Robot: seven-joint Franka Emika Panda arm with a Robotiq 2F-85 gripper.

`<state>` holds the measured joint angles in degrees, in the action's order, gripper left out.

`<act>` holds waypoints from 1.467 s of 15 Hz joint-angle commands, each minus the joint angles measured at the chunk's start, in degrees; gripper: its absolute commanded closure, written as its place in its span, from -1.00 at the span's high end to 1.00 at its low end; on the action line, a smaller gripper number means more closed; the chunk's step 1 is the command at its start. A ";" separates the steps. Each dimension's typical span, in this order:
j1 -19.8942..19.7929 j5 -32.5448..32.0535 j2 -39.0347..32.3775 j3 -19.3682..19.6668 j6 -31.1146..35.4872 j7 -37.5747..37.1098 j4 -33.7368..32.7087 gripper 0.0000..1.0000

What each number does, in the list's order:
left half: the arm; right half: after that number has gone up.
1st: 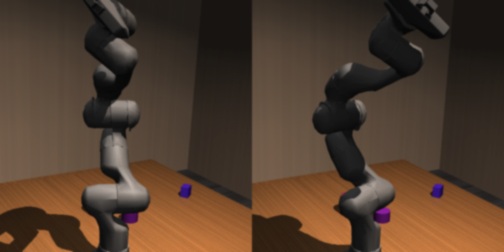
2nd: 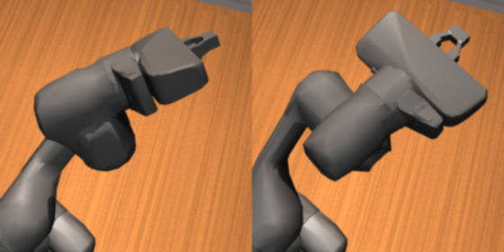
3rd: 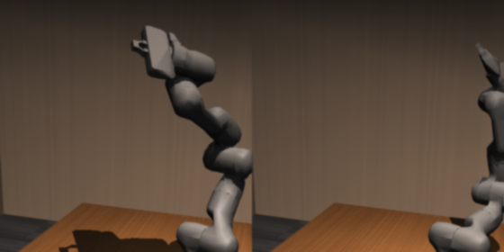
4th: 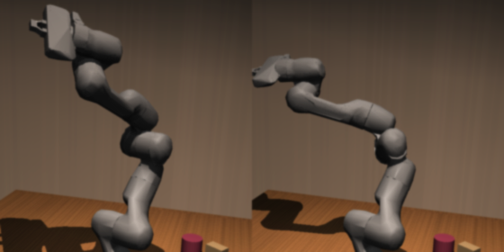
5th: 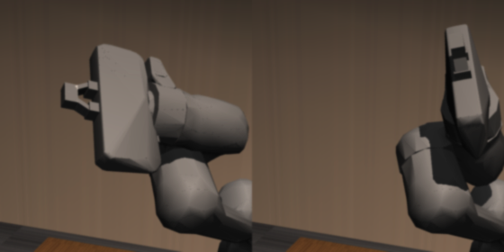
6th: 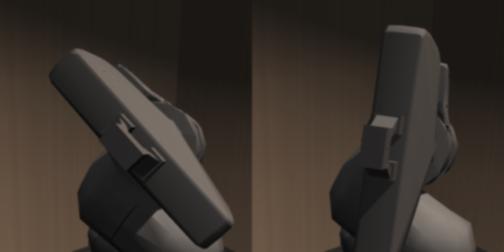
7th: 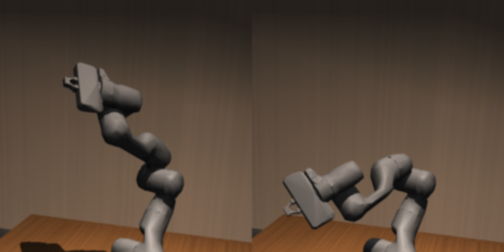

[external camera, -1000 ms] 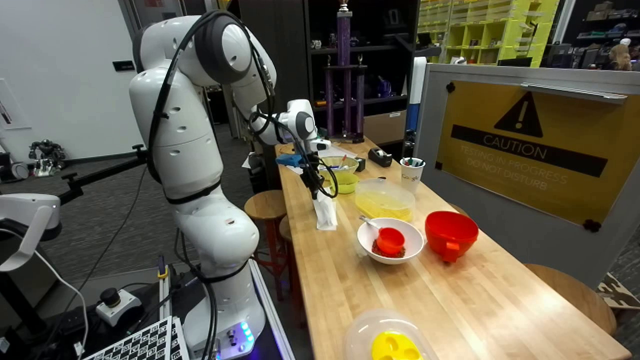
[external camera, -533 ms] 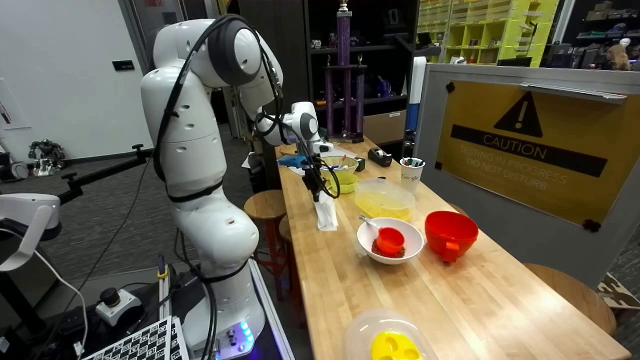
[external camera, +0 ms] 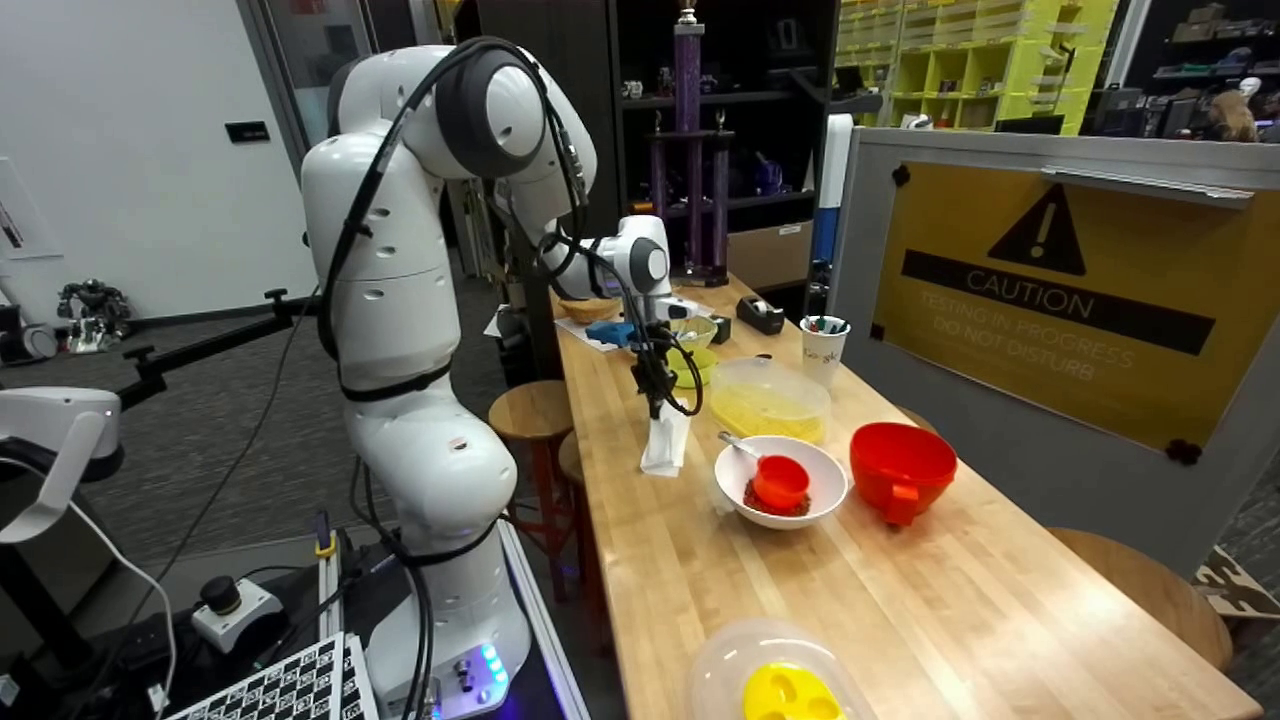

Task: Use the towel to wipe the table

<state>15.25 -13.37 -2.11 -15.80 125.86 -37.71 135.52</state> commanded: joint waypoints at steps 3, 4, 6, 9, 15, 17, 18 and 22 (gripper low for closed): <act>-2.16 0.61 -0.88 3.39 -0.44 -0.01 -0.34 -1.00; -2.67 0.74 -1.03 4.04 -0.40 0.05 -0.25 -1.00; -3.63 1.12 -1.27 5.18 -0.26 0.21 -0.08 -1.00; -4.86 1.74 -1.18 6.60 -0.09 0.21 0.14 -1.00; -6.69 2.22 -1.38 8.68 0.03 0.13 0.06 -1.00; -7.17 2.20 -1.43 9.26 0.08 0.06 0.07 -1.00; -7.39 2.25 -1.39 9.56 0.04 0.08 0.07 -1.00; -8.05 2.35 -1.39 10.25 0.08 0.01 0.08 -1.00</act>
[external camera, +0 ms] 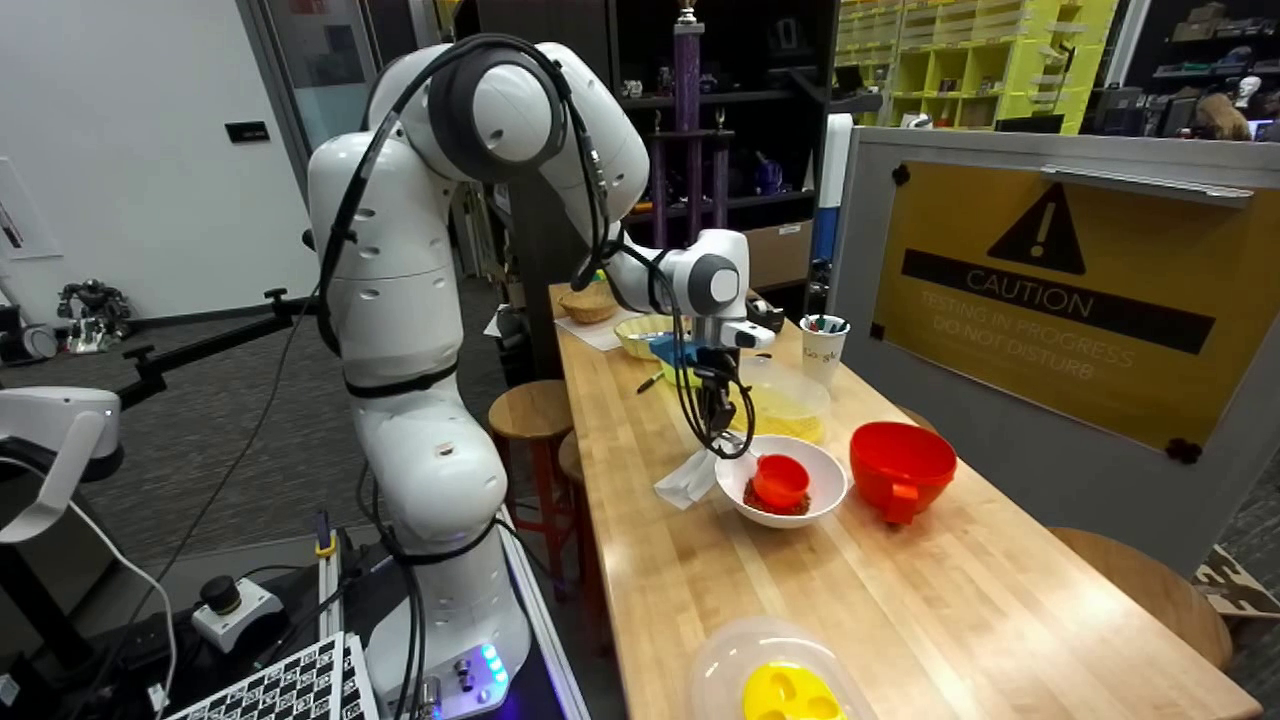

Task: Use the towel to wipe the table

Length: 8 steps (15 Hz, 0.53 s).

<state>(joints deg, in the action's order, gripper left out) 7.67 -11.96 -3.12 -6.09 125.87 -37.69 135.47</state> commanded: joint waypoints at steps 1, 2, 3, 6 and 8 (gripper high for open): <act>-0.43 0.77 -0.29 0.54 0.28 -0.14 0.31 -1.00; -0.36 0.64 -0.16 0.50 0.43 -0.19 0.51 -1.00; -0.09 0.27 0.05 0.28 0.57 -0.61 0.65 -1.00; 0.53 -0.11 0.70 -0.32 0.67 -0.86 0.97 -1.00; 1.13 0.10 1.08 -0.90 0.76 -0.73 1.21 -1.00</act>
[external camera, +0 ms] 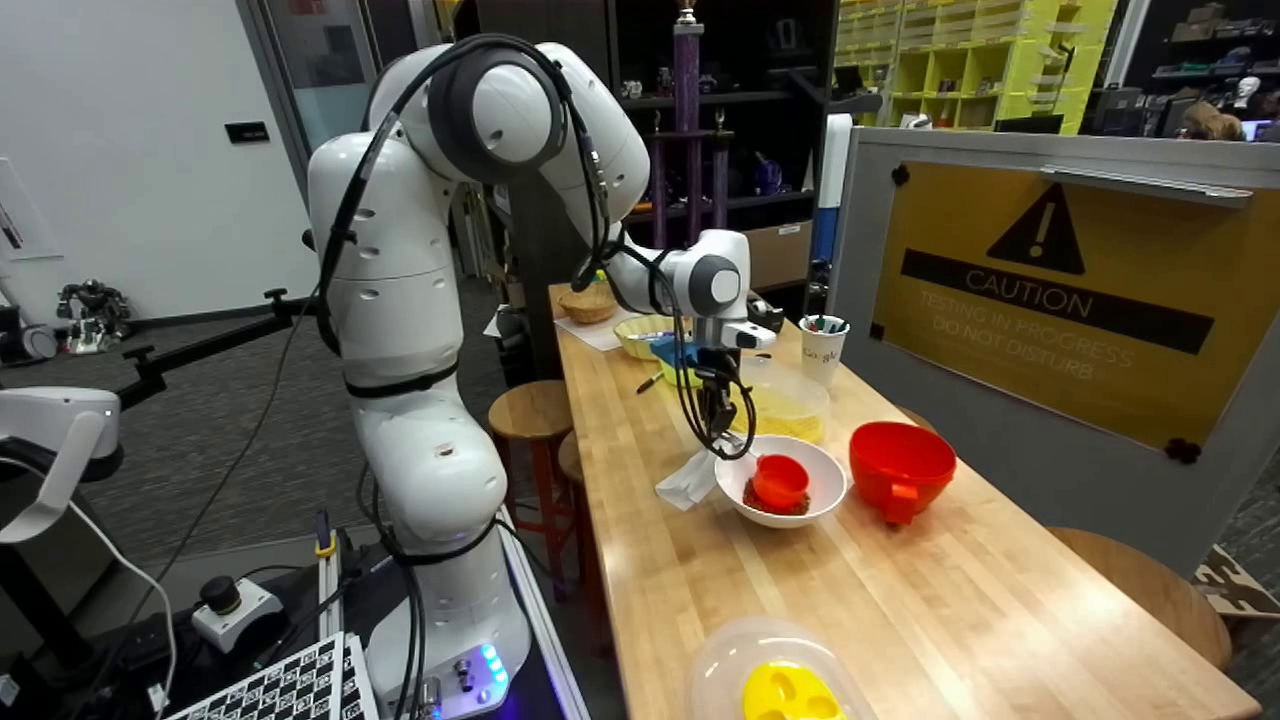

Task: Use the towel to wipe the table

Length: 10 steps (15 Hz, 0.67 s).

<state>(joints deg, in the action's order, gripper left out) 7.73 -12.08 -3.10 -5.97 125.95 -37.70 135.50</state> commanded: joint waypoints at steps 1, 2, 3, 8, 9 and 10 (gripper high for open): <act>1.46 0.28 1.17 -1.40 0.74 -0.76 1.25 -1.00; 2.06 0.40 1.51 -2.02 0.70 -0.69 1.46 -1.00; 2.58 0.24 1.59 -2.56 0.76 -0.84 1.51 -1.00; 5.77 -0.04 1.91 -5.79 0.56 -1.01 1.68 -1.00; 6.42 -0.27 1.95 -6.41 0.51 -1.13 1.66 -1.00; 6.91 -0.28 1.90 -6.86 0.43 -1.07 1.52 -1.00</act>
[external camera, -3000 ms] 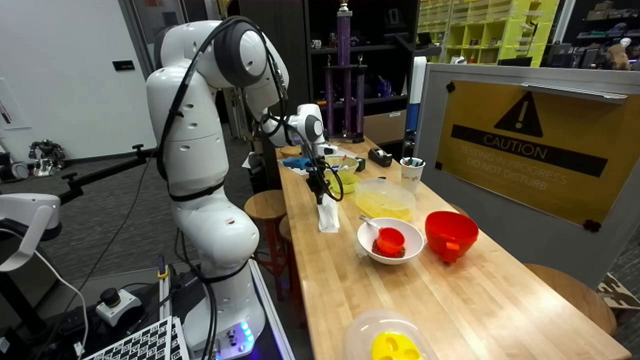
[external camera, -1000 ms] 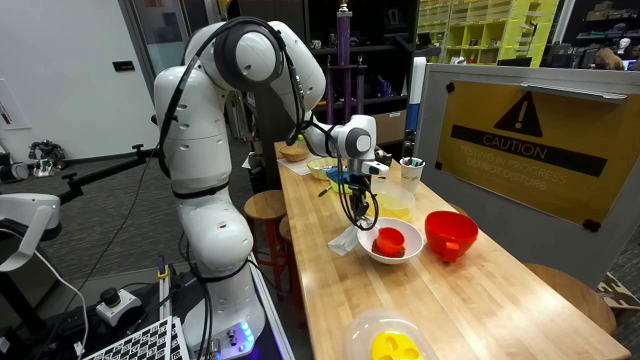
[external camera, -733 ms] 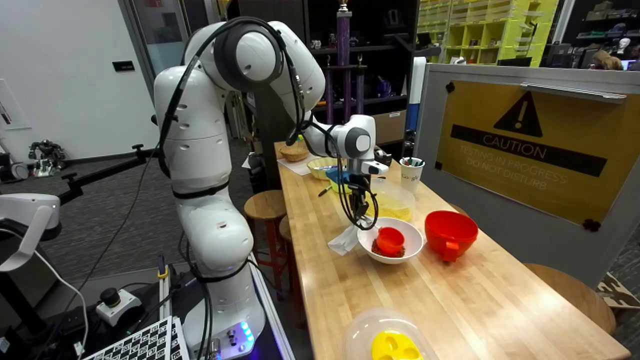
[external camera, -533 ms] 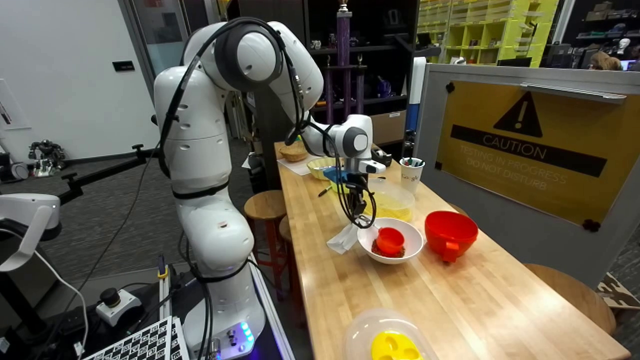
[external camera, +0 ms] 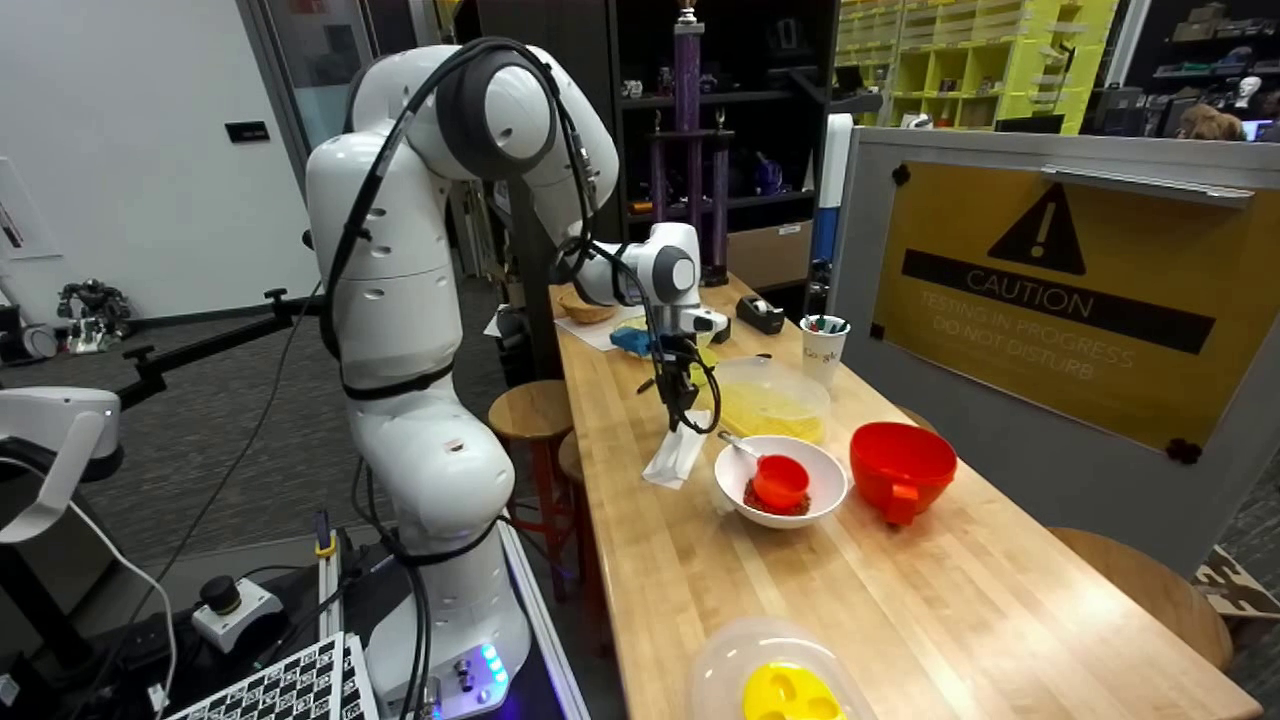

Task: Use the towel to wipe the table

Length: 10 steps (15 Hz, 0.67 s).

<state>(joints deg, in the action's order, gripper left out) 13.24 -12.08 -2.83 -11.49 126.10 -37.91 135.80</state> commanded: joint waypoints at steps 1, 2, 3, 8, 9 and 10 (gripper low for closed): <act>1.84 -0.33 1.61 -1.78 0.25 -0.93 1.12 -1.00; 2.27 -0.39 1.67 -2.18 0.20 -0.96 1.05 -1.00; 2.64 -0.57 1.73 -2.59 0.19 -1.01 0.99 -1.00; 4.65 -2.78 2.07 -4.68 -0.21 -1.79 0.79 -1.00; 5.07 -3.37 2.15 -5.10 -0.41 -1.98 0.71 -1.00; 5.46 -4.04 2.10 -5.47 -0.46 -2.29 0.58 -1.00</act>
<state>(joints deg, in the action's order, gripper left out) 17.44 -13.80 -2.51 -15.93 126.10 -38.61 135.76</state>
